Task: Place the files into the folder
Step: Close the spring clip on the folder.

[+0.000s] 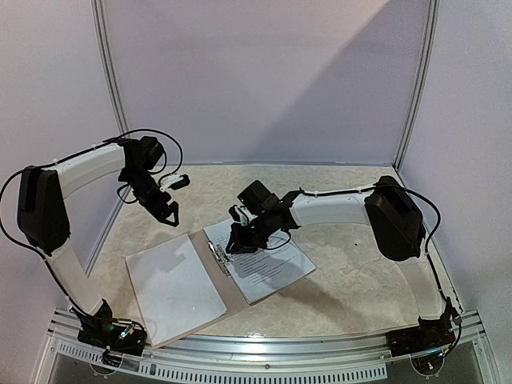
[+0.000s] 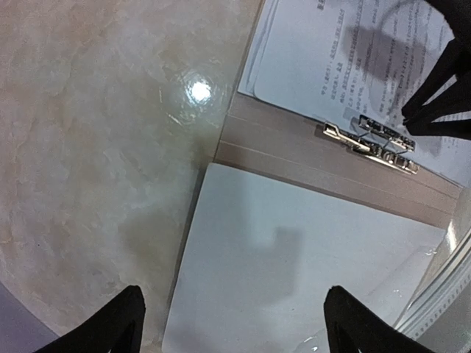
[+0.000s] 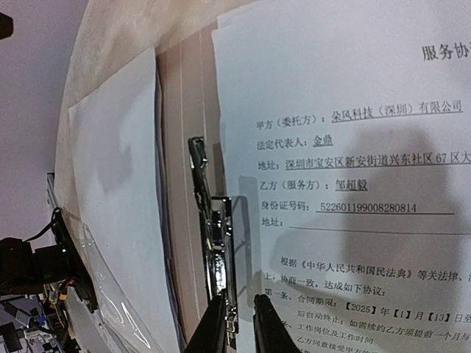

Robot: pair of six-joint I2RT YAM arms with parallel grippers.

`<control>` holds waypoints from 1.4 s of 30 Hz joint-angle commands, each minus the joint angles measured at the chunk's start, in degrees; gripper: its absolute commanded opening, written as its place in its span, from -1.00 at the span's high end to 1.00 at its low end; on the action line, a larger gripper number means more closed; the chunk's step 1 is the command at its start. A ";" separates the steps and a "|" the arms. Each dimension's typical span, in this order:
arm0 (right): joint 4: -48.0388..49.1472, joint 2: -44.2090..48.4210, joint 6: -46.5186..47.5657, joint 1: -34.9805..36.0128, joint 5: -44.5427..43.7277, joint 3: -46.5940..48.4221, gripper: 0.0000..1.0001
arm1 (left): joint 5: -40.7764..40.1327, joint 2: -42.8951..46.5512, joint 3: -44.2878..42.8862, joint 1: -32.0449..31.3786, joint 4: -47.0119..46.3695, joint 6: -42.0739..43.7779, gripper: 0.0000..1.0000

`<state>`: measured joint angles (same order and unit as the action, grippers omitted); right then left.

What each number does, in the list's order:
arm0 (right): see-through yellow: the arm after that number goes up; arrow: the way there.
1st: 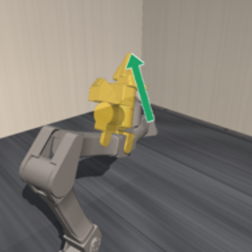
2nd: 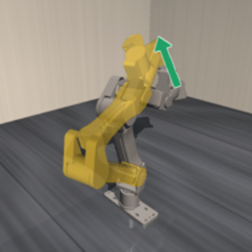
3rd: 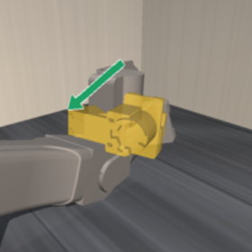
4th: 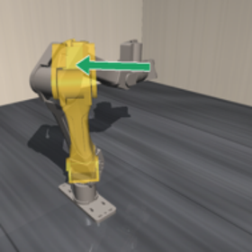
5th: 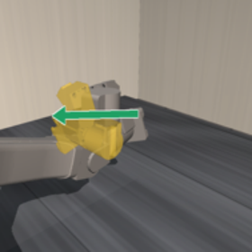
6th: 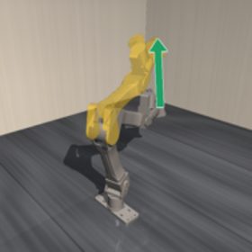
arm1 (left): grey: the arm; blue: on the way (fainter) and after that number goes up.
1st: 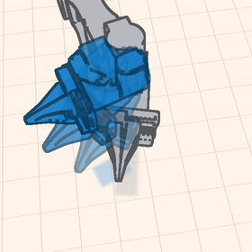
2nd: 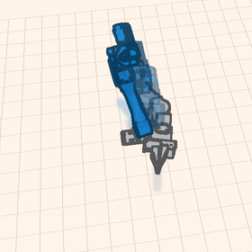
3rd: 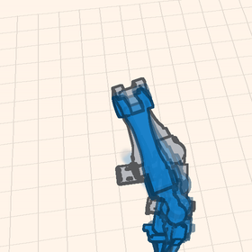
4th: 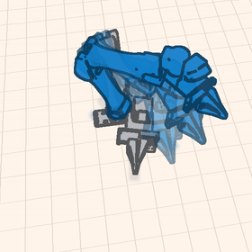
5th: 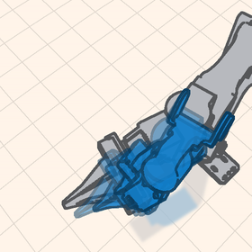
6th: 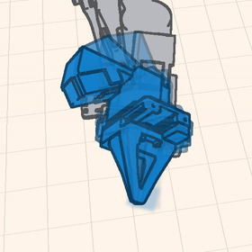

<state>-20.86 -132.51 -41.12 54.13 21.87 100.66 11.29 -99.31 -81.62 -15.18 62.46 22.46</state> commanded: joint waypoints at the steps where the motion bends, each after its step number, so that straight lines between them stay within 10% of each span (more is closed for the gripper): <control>1: 2.48 -0.73 -0.40 0.76 1.12 1.48 0.73 | 1.04 1.05 -0.29 0.68 -0.13 0.14 -0.71; 42: -8.47 1.76 3.97 3.70 -6.11 0.41 0.75 | 0.83 0.21 -2.13 0.68 0.97 0.49 -0.71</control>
<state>-24.75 -133.27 -38.24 57.01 18.35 102.35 11.60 -99.33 -82.37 -15.14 62.70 22.50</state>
